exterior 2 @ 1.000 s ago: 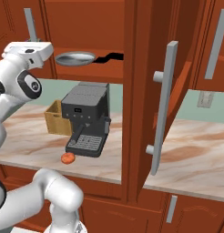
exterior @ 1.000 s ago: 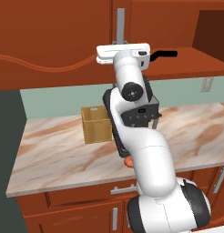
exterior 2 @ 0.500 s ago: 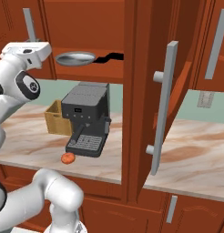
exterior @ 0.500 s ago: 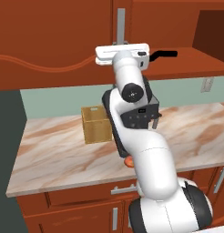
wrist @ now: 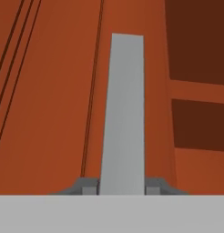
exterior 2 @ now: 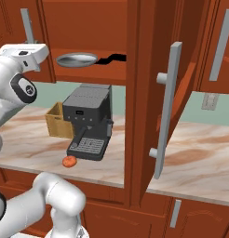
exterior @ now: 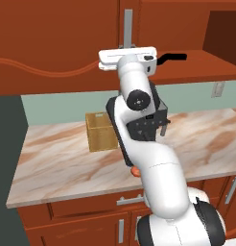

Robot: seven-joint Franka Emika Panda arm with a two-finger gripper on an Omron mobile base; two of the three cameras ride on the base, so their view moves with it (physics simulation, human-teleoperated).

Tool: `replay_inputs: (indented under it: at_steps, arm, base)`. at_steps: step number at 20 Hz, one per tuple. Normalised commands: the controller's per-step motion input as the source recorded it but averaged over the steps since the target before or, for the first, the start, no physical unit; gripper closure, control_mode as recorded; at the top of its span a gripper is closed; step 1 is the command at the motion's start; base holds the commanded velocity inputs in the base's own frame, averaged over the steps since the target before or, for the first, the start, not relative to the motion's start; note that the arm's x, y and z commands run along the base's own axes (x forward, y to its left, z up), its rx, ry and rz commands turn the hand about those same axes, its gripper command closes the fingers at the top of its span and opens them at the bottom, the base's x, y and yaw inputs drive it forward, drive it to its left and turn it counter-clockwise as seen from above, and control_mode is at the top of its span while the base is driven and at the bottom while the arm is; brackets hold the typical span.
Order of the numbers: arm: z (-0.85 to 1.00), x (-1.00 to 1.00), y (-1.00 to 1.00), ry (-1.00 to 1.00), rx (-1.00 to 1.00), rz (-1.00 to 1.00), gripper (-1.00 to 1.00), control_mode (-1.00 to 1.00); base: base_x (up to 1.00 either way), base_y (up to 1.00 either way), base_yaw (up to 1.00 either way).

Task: Pick the pan from the cabinet and place it on the stove. Then turn on the stove burner for the pan.

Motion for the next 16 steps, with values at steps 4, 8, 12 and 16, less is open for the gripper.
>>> replay_inputs:
  at_steps: [4, 8, 12, 16]
  arm:
    - [0.24, -0.58, 0.30, 0.00, 0.00, 0.00, 1.00, -1.00]
    - [0.15, -0.76, 0.35, 0.00, 0.00, 0.00, 1.00, -1.00]
    - [0.16, -0.77, 0.39, 0.02, 0.00, 0.00, 1.00, -1.00]
    - [0.19, -0.75, 0.45, 0.03, 0.00, 0.00, 1.00, -1.00]
  base:
    - [0.00, 0.00, 0.00]
    - [0.00, 0.00, 0.00]
    - [0.00, 0.00, 0.00]
    - [0.00, 0.00, 0.00]
